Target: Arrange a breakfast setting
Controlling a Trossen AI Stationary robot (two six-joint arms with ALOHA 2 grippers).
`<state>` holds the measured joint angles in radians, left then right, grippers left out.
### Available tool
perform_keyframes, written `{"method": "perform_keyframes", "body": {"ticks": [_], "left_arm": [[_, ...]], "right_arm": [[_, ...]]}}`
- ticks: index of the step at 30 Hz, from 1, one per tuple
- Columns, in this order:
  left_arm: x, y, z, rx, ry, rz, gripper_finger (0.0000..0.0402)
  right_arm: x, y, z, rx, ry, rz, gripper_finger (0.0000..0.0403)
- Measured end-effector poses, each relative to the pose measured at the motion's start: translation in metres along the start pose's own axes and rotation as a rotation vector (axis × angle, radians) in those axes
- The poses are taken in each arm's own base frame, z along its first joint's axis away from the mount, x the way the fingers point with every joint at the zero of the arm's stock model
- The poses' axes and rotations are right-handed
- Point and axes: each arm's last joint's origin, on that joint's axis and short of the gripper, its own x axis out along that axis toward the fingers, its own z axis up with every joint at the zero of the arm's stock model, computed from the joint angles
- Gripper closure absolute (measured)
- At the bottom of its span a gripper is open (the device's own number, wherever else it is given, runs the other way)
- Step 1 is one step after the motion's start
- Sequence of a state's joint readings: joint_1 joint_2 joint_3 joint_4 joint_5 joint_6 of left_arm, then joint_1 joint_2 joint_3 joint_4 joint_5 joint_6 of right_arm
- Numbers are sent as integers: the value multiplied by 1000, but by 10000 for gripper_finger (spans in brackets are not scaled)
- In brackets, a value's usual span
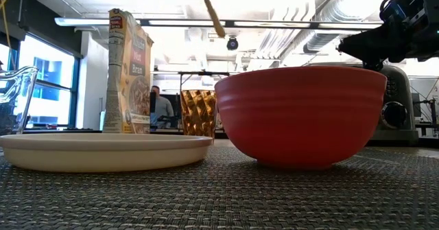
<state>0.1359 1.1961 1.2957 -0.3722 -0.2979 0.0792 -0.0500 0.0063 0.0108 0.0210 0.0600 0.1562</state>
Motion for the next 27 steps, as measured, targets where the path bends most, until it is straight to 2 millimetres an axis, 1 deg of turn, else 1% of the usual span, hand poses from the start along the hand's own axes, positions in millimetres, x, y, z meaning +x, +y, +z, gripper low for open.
{"method": "perform_keyframes", "body": {"ticks": [5,11,16,20,24,27], "left_arm": [[-2,-8,5,-8,-52,-27,402],[-5,-14,10,-62,-96,-61,402],[-7,-19,10,-109,-98,-86,402],[-8,-24,11,-142,-98,-105,402],[-10,-29,11,-164,-97,-126,402],[-11,-32,11,-179,-96,-142,402]], "right_arm": [[0,0,0,0,0,0,320],[0,0,0,22,0,0,320],[0,0,1,274,-12,-3,320],[0,0,0,389,-4,0,320],[0,0,1,547,-6,0,320],[0,0,1,616,-6,1,320]]}}
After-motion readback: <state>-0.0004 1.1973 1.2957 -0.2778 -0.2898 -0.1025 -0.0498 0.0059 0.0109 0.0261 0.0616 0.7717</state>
